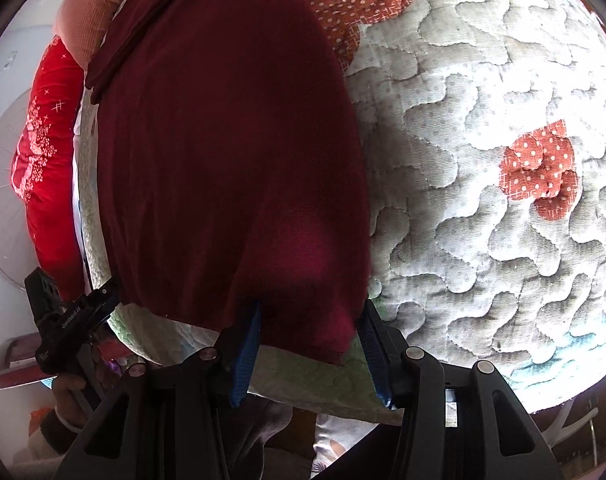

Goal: Fold small clothes
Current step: 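Open the right gripper and hold both grippers at the hem, then close the left gripper on the sweatshirt hem while the right gripper grasps the hem beside it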

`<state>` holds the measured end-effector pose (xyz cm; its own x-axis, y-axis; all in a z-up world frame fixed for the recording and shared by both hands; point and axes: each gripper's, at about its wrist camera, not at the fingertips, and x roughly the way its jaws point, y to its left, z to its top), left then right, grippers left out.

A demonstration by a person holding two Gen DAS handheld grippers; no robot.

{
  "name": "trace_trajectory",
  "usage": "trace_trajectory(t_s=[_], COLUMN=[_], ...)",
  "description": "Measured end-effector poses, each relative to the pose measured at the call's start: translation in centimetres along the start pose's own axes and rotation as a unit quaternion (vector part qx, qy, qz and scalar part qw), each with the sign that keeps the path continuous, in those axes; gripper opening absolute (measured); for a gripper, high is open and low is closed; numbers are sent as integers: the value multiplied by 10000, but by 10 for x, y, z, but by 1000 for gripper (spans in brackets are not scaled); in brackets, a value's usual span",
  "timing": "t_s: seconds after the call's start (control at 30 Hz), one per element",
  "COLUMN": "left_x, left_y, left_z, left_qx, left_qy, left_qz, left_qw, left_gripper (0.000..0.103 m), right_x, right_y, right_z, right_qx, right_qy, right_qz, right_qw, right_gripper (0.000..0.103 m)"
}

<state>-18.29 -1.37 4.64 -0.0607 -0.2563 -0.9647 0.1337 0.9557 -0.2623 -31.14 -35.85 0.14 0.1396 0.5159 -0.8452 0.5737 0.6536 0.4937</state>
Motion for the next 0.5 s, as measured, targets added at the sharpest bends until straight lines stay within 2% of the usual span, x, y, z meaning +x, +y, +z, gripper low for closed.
trace_trajectory(t_s=[0.17, 0.2, 0.27, 0.3, 0.33, 0.37, 0.43, 0.5], left_x=[6, 6, 10, 11, 11, 12, 13, 12], left_y=[-9, -11, -16, -20, -23, -27, -33, -38], left_z=[0, 1, 0, 0, -1, -1, -2, -3], left_qx=[21, 56, 149, 210, 292, 349, 476, 527], left_qy=[17, 33, 63, 73, 78, 77, 67, 47], left_qz=[61, 91, 144, 172, 212, 248, 328, 345], left_qw=[10000, 9999, 9998, 9996, 9993, 9991, 9983, 9980], left_gripper=[63, 63, 63, 61, 58, 47, 30, 21], right_x=[1, 1, 0, -1, -2, -3, -6, -10], right_y=[-3, -4, -3, -3, -2, -1, 1, 5], right_z=[-1, -1, -1, -1, 0, -1, 0, 0], right_qx=[30, 8, -75, -102, -124, -133, -158, -260], right_qy=[-47, -56, -81, -99, -114, -126, -145, -158], right_qz=[64, 23, -64, -87, -87, -71, -11, 20], right_qw=[10000, 10000, 9999, 9999, 9998, 9998, 9998, 9995], right_gripper=[47, 44, 29, 25, 18, 16, 12, 10])
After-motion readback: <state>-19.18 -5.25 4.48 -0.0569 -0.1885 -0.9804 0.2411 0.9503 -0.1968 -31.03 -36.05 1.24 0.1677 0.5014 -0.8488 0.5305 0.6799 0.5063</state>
